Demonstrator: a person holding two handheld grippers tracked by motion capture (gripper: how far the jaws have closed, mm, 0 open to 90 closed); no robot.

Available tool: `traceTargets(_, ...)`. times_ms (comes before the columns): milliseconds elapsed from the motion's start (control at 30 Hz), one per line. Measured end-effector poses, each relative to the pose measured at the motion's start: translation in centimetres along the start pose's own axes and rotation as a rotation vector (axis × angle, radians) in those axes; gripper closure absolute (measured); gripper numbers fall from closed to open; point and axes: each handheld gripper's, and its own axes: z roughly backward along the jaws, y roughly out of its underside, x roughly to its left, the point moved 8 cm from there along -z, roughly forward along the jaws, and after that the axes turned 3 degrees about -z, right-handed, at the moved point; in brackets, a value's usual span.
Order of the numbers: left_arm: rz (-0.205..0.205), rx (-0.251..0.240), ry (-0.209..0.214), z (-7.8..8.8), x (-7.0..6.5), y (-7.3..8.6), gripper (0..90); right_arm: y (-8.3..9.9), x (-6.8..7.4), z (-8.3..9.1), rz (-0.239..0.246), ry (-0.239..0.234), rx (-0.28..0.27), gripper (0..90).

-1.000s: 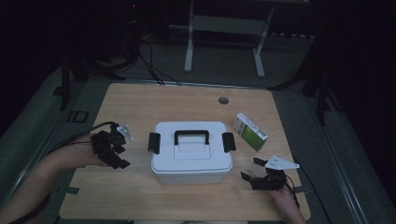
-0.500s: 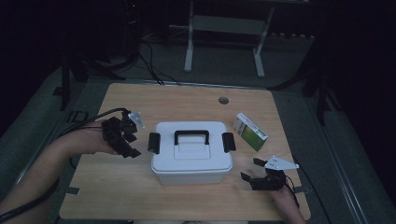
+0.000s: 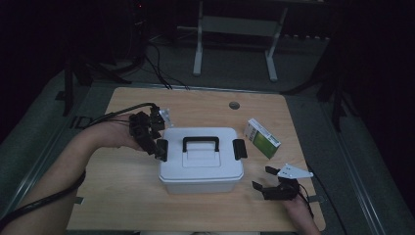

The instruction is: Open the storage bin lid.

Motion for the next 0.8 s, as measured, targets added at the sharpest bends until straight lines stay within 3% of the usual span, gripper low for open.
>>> traceTargets(600, -0.098, 0.042, 0.005, -1.4, 0.6, -5.0, 44.0, 0.1, 0.0, 0.0, 0.004, -0.004, 0.002, 13.4)
traceTargets(800, -0.125, 0.055, -0.012, -1.8, 0.7, -6.8, 44.0, 0.1, 0.0, 0.1, 0.008, -0.007, 0.0, 13.4)
